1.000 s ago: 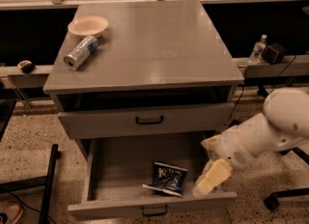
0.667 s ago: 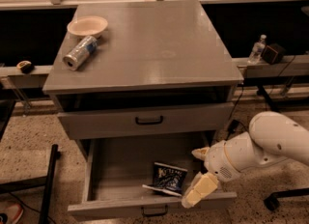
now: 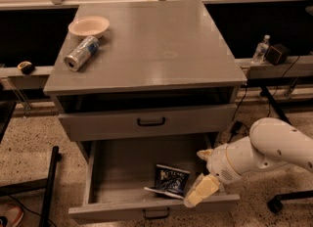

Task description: Pick blue chip bag from middle drawer and place on counter

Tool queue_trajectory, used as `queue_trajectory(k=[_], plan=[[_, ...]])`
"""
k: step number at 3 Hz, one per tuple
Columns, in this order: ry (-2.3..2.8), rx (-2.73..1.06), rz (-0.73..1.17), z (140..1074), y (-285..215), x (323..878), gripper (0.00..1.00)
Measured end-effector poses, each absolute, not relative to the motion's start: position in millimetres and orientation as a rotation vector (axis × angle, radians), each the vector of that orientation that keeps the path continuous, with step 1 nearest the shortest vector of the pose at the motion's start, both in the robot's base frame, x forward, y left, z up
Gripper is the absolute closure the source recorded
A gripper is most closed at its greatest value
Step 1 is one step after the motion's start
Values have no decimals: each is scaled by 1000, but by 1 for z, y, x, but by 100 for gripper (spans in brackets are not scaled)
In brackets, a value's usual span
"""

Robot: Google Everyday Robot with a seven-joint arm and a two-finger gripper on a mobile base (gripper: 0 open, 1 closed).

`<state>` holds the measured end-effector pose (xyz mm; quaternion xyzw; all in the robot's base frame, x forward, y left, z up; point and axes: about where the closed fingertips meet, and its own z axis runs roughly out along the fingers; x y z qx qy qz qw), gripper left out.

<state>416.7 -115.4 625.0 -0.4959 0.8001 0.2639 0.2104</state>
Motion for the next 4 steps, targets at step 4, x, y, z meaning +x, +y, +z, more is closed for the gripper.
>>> queue_trajectory(k=[4], plan=[[2289, -1435, 551, 476, -112, 461, 20]])
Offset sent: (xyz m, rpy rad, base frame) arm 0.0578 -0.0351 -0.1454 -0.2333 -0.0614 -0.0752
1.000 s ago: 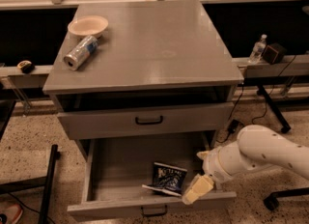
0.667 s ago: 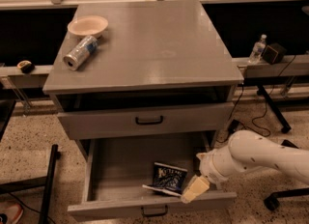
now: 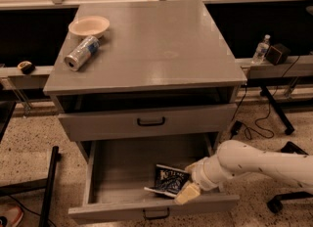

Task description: Pick blue chip bag from middle drawer and place on counter

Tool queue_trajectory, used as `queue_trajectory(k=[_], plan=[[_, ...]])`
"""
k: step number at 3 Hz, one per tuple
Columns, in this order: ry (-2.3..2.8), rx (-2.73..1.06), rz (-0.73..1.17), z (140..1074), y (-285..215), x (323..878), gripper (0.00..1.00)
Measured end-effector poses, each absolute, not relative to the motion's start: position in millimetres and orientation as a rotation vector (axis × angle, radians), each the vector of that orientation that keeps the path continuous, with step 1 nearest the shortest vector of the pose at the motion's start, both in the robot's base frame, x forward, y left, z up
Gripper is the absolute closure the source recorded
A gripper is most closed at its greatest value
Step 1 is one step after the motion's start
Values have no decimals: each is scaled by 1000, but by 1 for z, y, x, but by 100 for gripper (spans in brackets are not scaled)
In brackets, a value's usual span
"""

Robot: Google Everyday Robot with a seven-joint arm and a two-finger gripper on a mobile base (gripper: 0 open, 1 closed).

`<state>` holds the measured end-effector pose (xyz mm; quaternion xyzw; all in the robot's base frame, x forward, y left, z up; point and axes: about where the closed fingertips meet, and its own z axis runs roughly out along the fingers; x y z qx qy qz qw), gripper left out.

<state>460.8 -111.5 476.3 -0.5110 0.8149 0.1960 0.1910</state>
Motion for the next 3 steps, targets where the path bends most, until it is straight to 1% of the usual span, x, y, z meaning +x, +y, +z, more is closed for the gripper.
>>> queue_trajectory(k=[1, 2, 3], plan=[[2254, -1468, 596, 458, -95, 463, 19], [2235, -1487, 644, 446, -82, 461, 34], [2215, -1492, 680, 444, -75, 462, 57]])
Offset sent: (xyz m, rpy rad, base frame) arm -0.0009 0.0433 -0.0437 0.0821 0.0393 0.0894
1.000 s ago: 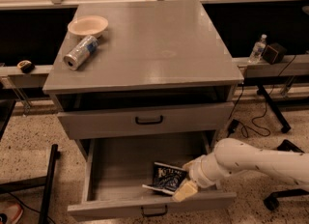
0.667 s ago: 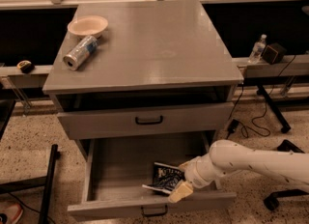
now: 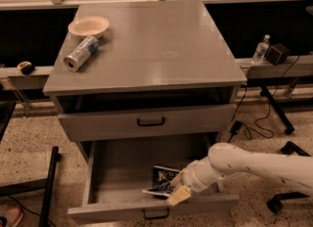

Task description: Pick blue chip bag from middle drawer and place on counter

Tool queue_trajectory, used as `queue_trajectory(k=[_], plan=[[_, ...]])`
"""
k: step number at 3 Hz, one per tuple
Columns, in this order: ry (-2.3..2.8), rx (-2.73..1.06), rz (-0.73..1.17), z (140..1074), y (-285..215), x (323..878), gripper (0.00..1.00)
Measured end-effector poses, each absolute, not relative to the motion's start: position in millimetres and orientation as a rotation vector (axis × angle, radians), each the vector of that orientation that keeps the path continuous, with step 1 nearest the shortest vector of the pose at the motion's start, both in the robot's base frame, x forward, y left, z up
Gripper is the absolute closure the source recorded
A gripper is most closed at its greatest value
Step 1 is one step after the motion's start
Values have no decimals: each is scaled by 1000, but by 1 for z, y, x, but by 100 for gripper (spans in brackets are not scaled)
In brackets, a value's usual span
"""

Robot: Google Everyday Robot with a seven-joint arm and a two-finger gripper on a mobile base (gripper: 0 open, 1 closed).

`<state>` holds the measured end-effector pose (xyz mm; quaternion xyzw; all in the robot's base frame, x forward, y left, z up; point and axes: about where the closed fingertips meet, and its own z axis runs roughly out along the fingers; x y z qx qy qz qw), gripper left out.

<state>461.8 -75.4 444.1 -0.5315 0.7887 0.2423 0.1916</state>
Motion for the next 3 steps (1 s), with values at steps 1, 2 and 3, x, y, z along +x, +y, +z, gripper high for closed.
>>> queue_trajectory(k=[1, 2, 3], plan=[[2215, -1492, 681, 449, -75, 462, 80], [2215, -1492, 681, 452, -75, 461, 83], [2197, -1496, 773, 447, -73, 460, 99]])
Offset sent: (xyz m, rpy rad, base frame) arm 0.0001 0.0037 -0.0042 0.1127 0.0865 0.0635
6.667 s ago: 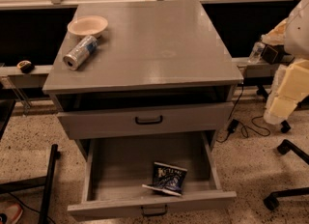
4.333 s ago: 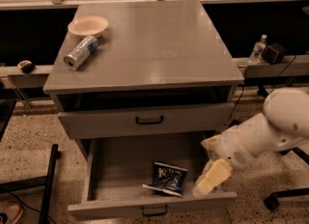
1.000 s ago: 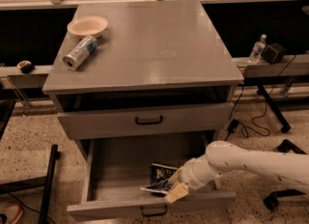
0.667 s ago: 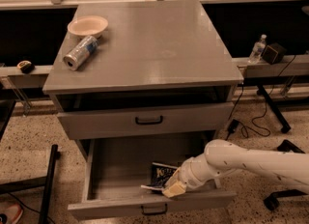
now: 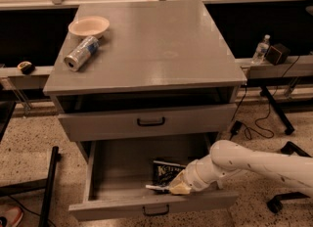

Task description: Pick blue chip bag from middle drawer and place on counter

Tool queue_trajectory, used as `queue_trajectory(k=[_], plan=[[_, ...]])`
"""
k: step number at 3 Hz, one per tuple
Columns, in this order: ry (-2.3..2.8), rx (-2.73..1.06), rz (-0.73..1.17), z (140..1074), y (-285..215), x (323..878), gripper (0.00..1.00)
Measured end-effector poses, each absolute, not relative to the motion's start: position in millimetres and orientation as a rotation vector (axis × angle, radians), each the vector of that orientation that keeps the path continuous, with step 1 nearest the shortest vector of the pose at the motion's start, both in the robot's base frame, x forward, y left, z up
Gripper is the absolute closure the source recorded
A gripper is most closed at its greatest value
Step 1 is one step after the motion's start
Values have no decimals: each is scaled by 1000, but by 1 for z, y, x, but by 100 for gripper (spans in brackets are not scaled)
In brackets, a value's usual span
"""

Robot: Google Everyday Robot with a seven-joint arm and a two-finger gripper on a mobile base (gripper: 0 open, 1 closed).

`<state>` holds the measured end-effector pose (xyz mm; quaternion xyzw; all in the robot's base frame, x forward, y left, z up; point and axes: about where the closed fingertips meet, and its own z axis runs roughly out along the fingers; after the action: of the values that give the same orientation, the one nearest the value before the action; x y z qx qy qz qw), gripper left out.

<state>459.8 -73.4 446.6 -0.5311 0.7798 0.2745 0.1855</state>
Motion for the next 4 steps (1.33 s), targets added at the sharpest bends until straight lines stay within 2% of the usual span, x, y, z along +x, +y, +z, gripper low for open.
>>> queue_trajectory(k=[1, 2, 3, 4], plan=[[2060, -1421, 871, 485, -81, 459, 100], [1919, -1389, 809, 568, -111, 462, 100], [1827, -1459, 664, 660, -128, 460, 100], [1774, -1596, 413, 773, -132, 476, 100]])
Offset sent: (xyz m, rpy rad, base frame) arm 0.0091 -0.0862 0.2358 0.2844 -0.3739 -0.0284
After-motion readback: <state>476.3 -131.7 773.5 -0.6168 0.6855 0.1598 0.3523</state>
